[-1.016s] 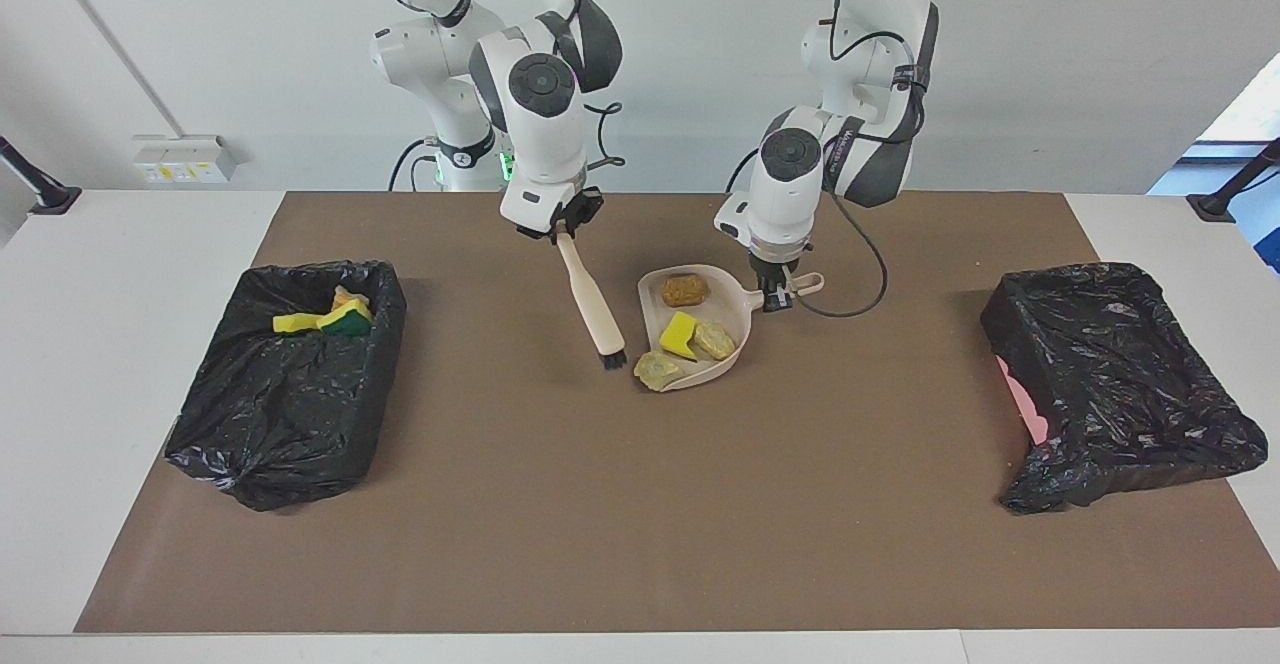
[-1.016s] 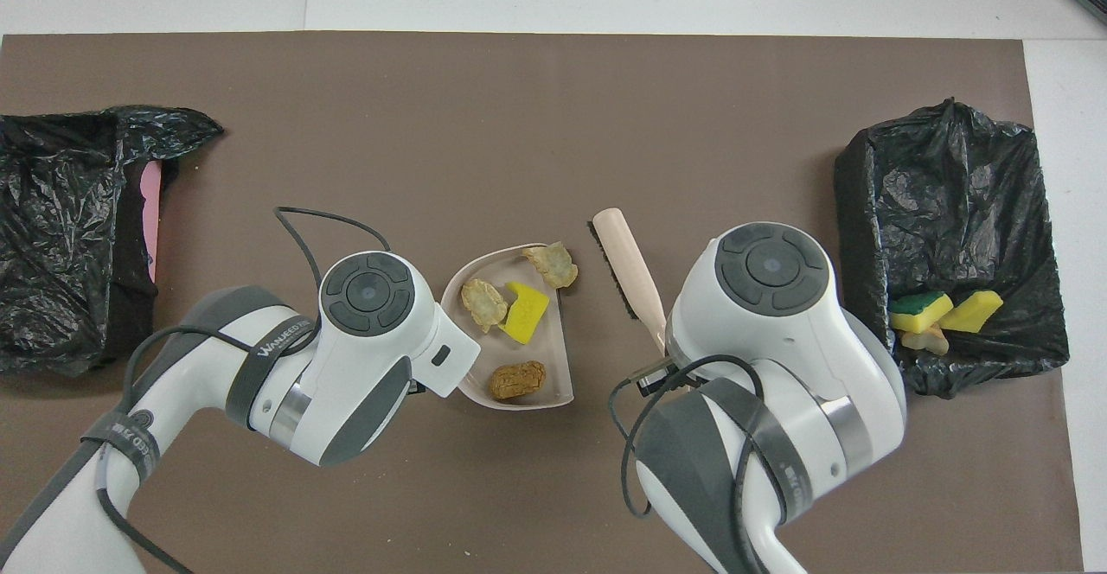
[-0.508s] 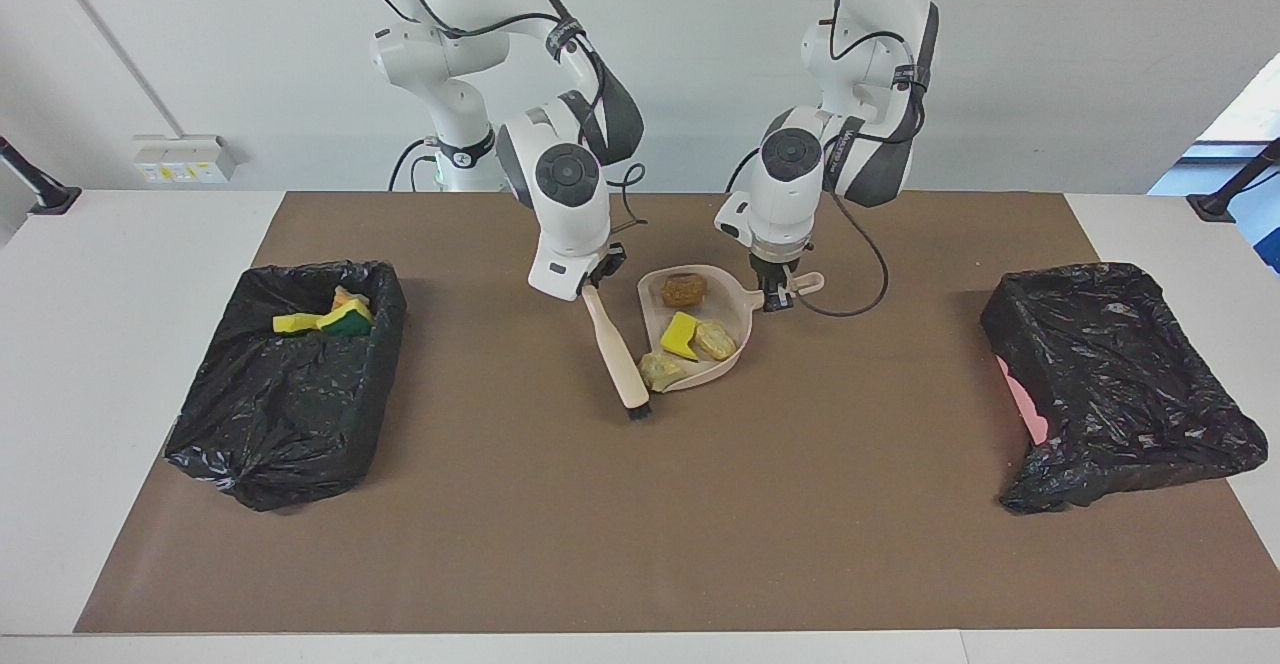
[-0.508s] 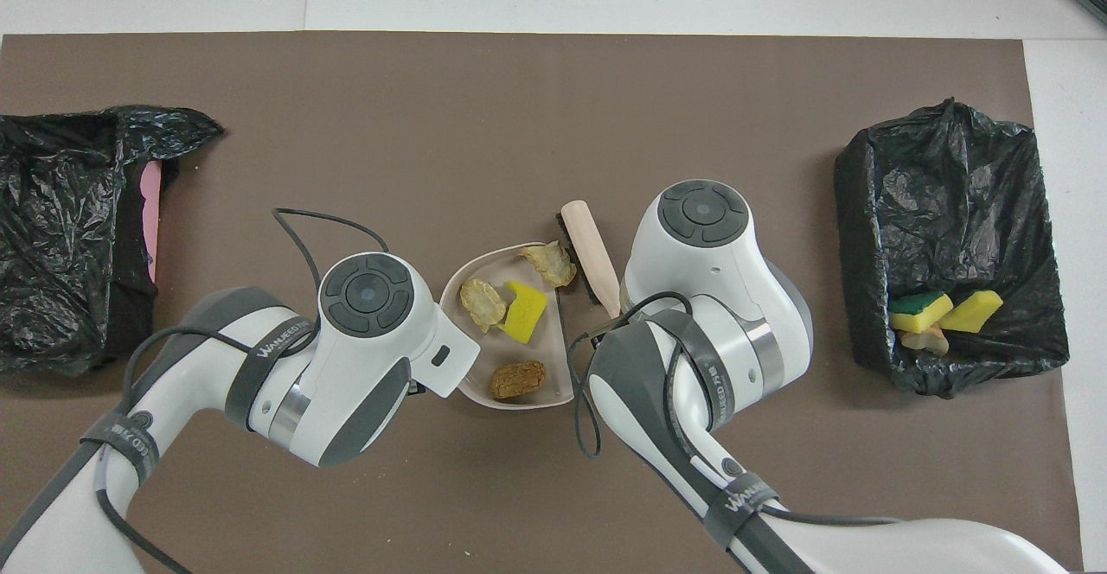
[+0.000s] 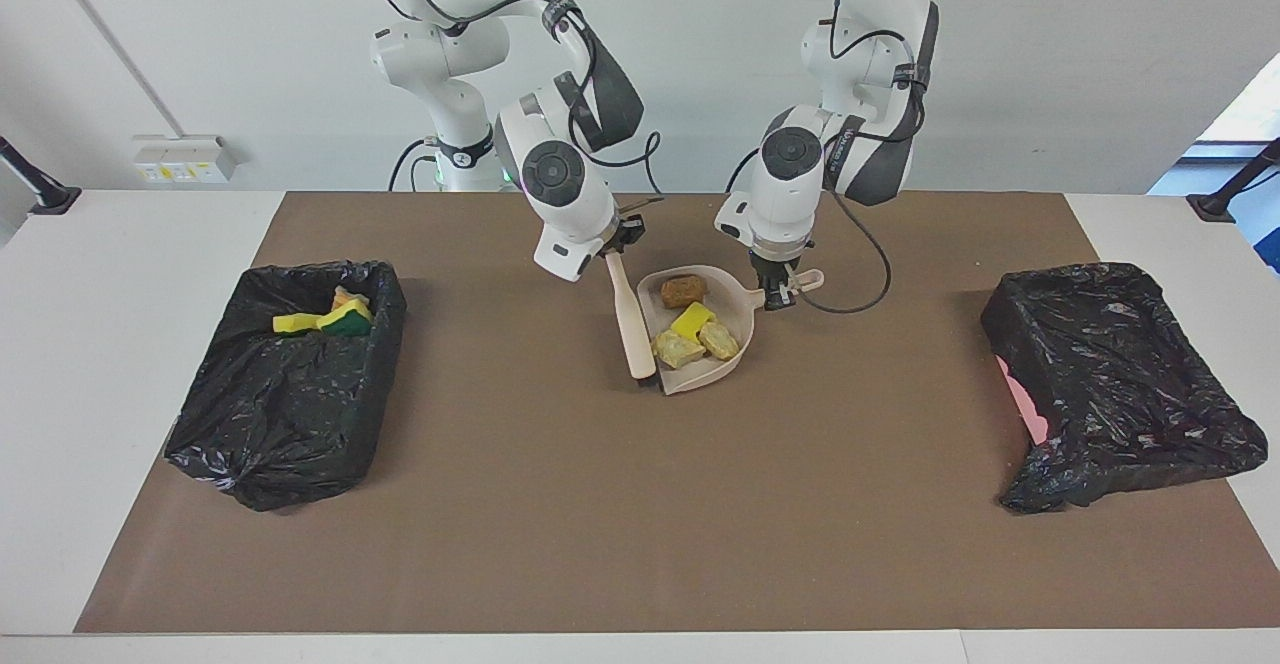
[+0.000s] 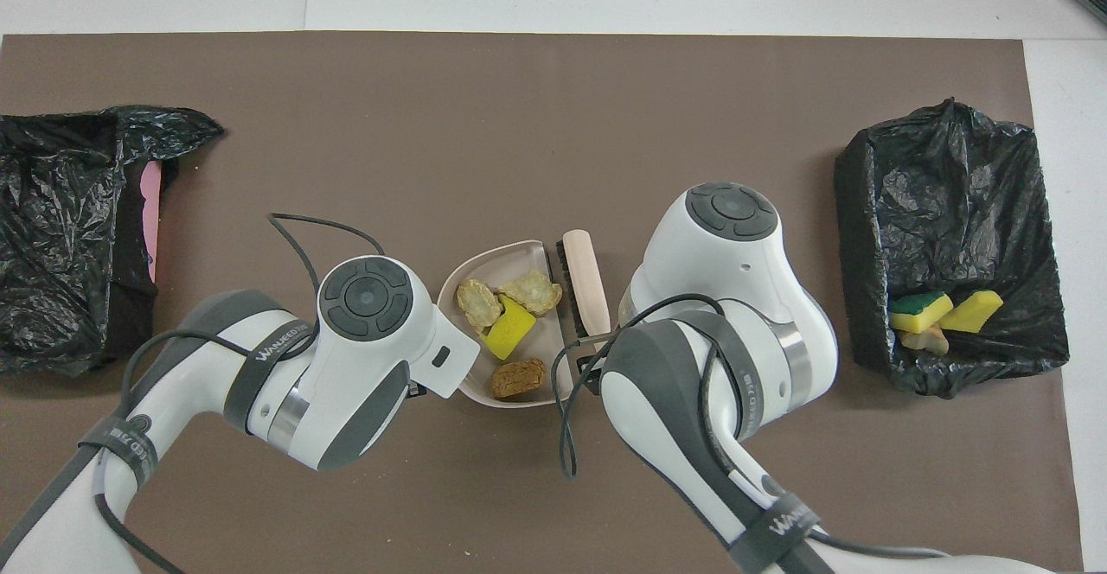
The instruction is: Sweep and dump trash in bin
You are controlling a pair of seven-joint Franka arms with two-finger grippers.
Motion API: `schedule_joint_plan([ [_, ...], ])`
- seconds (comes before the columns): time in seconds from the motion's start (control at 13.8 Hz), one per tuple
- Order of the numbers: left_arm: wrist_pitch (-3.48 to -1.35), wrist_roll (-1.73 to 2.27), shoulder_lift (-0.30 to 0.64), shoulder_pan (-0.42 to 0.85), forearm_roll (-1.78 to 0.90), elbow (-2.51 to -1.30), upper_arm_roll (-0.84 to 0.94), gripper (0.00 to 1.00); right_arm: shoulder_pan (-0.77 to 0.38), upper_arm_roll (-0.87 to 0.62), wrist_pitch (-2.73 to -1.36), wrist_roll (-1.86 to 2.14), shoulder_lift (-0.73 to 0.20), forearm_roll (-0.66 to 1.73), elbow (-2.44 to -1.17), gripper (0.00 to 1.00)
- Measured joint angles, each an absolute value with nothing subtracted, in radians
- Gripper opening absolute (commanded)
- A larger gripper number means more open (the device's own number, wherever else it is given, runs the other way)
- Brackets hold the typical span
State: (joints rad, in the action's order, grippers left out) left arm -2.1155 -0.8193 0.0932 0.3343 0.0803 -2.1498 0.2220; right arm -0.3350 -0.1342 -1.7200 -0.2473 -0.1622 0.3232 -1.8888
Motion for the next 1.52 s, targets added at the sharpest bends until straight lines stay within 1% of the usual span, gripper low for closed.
schedule_joint_plan([
  [0.15, -2.116, -0.819, 0.093, 0.334, 0.080, -2.150, 0.222, 0.00, -0.319, -0.133, -1.706, -0.329, -0.137, 0.323, -1.890, 0.00],
  [0.36, -2.118, -0.839, 0.092, 0.333, 0.083, -2.143, 0.211, 0.00, -0.327, -0.136, -1.656, -0.483, -0.119, 0.309, -1.905, 0.00],
  [0.58, -2.102, -0.965, 0.065, 0.332, 0.089, -2.112, 0.118, 0.00, -0.373, -0.136, -1.651, -0.502, -0.054, 0.303, -1.994, 0.00],
  [0.65, -2.083, -1.030, 0.044, 0.330, 0.090, -2.100, 0.074, 0.00, -0.409, -0.137, -1.678, -0.510, -0.017, 0.302, -2.048, 0.00],
  [0.87, -2.039, -1.209, -0.032, 0.323, 0.090, -2.081, -0.069, 0.00, -0.525, -0.141, -1.825, -0.583, 0.095, 0.301, -2.212, 0.00],
  [1.02, -2.006, -1.332, -0.077, 0.320, 0.090, -2.079, -0.179, 0.00, -0.576, -0.145, -1.878, -0.633, 0.151, 0.301, -2.280, 0.00],
  [1.16, -1.974, -1.401, -0.099, 0.318, 0.090, -2.075, -0.301, 0.00, -0.638, -0.147, -1.966, -0.698, 0.172, 0.301, -2.336, 0.00],
  [1.31, -1.970, -1.459, -0.101, 0.316, 0.089, -2.058, -0.437, 0.00, -0.684, -0.149, -2.038, -0.729, 0.172, 0.301, -2.386, 0.00],
  [1.52, -1.969, -1.543, -0.077, 0.313, 0.061, -1.976, -0.592, 0.00, -0.692, -0.149, -2.068, -0.729, 0.169, 0.301, -2.426, 0.00],
])
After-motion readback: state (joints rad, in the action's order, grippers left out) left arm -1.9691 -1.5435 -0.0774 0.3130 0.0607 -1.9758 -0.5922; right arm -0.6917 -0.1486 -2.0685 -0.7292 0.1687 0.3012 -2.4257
